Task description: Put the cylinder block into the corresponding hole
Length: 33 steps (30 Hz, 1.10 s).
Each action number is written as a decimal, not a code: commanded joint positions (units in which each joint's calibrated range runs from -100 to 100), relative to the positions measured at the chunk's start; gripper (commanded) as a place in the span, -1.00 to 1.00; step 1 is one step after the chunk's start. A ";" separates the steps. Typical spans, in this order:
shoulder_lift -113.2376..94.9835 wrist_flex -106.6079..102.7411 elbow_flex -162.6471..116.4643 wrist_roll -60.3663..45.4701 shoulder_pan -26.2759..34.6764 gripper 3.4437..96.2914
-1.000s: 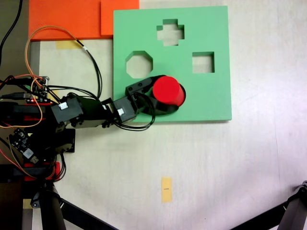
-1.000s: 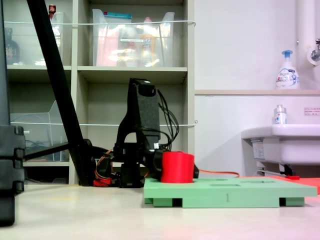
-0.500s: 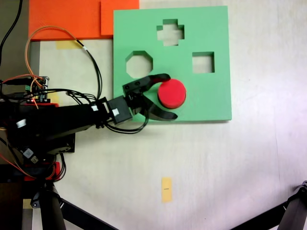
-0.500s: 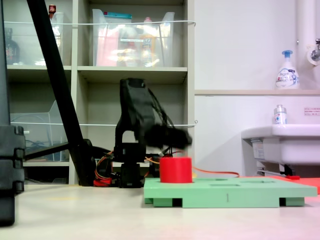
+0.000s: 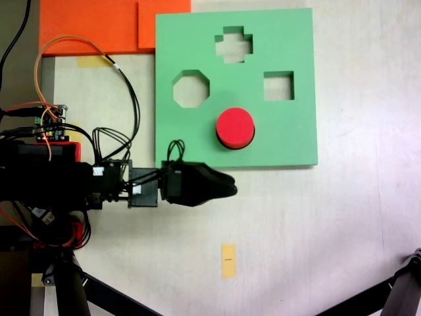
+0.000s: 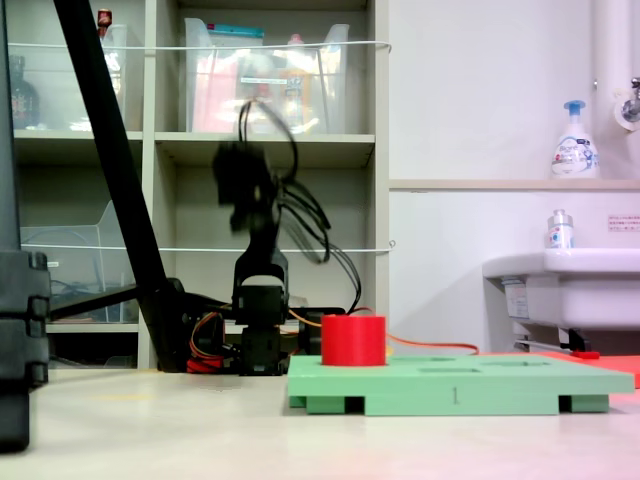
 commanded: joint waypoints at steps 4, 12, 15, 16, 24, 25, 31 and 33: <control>-3.95 7.76 -24.52 -5.13 -1.71 0.00; -10.94 15.07 -51.94 -6.84 0.59 -0.02; -11.35 14.98 -51.94 -6.84 1.27 -0.02; -11.35 11.99 -51.94 -6.84 1.27 -0.02; -11.35 5.16 -51.94 -6.40 1.37 -0.02; -11.35 5.16 -51.94 -6.40 1.37 -0.02; -11.35 5.16 -51.94 -6.35 1.42 -0.02; -11.35 5.16 -51.94 -6.35 1.37 -0.02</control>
